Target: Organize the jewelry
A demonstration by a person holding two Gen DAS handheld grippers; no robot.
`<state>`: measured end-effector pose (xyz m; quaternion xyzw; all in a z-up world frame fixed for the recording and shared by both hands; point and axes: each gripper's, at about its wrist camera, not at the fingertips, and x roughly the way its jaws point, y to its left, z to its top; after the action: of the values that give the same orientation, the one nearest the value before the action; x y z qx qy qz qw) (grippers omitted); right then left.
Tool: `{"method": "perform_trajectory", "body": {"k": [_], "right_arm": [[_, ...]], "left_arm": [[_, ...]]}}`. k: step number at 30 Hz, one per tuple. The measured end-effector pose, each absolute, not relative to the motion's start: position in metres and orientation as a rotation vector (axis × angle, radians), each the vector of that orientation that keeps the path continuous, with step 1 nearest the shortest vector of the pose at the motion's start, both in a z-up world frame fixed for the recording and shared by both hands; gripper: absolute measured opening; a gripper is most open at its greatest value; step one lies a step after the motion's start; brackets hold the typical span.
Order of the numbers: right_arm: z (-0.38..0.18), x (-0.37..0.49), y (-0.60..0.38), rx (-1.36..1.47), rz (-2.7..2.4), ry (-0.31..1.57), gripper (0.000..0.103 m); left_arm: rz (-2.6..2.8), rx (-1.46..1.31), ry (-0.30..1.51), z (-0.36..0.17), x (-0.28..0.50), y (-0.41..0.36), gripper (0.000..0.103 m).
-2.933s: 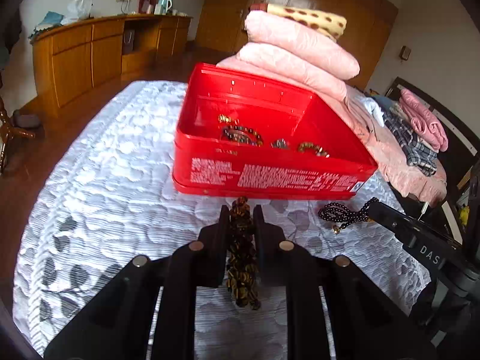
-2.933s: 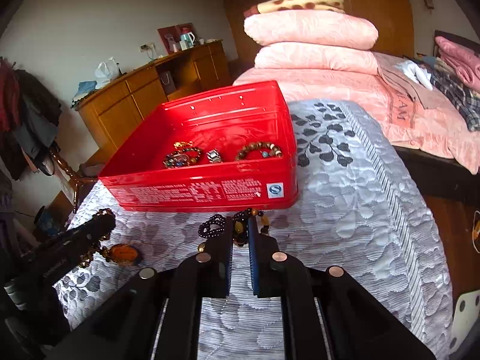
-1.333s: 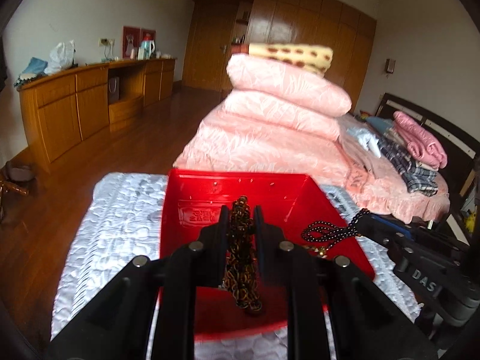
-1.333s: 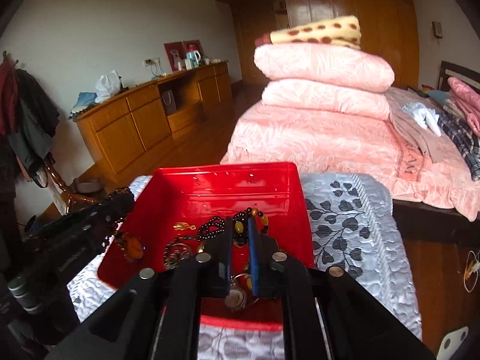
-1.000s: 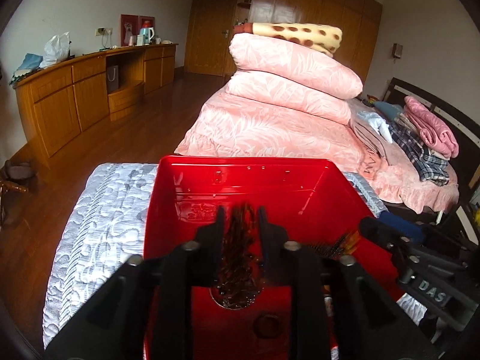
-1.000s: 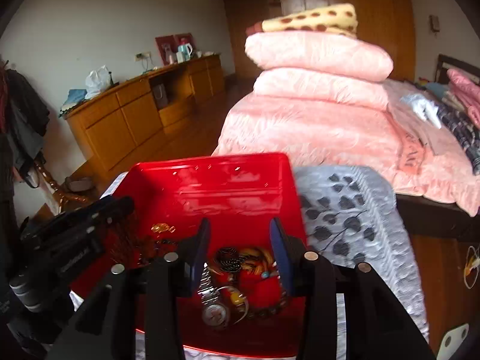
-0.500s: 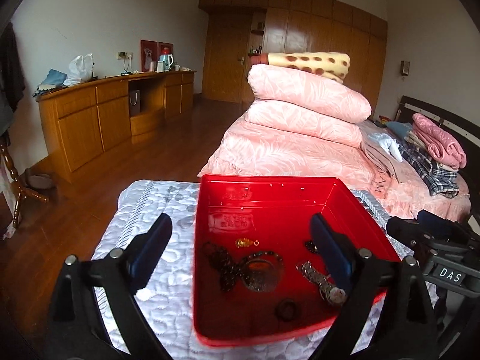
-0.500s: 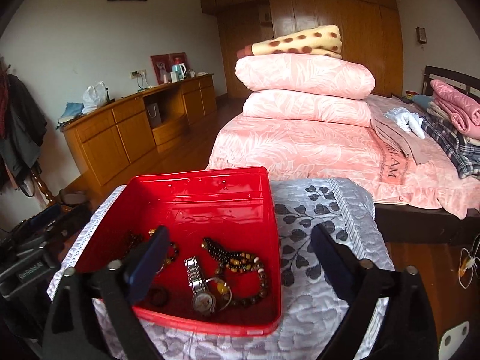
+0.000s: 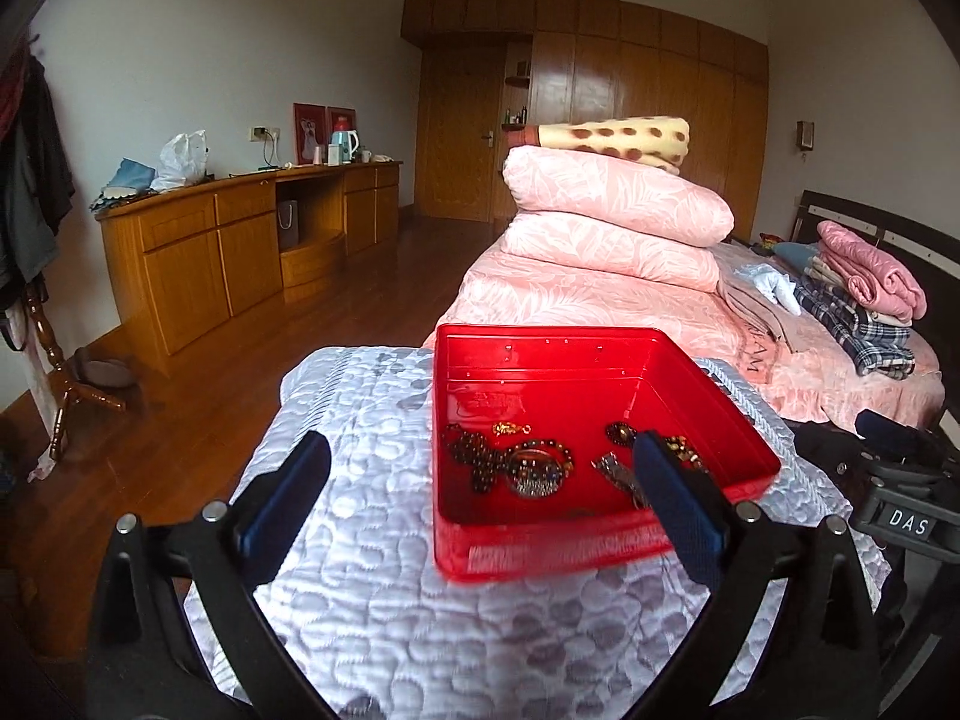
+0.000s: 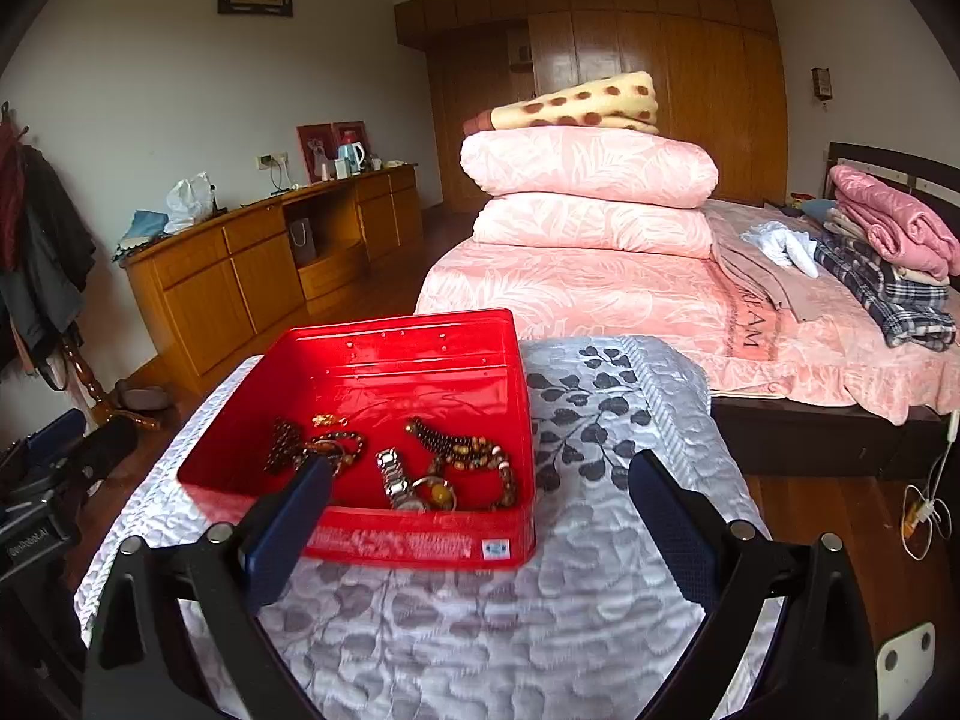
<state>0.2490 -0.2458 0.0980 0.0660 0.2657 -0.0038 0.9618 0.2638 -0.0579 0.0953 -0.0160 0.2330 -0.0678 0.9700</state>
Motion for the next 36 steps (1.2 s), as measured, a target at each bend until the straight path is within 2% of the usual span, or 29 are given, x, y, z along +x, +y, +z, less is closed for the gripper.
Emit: {"method": "perform_trajectory", "body": {"k": [36], "right_arm": [[0.158, 0.139, -0.231, 0.075, 0.009, 0.295, 0.097]], "left_arm": [[-0.097, 0.042, 0.203, 0.151, 0.140, -0.044, 0.098]]}}
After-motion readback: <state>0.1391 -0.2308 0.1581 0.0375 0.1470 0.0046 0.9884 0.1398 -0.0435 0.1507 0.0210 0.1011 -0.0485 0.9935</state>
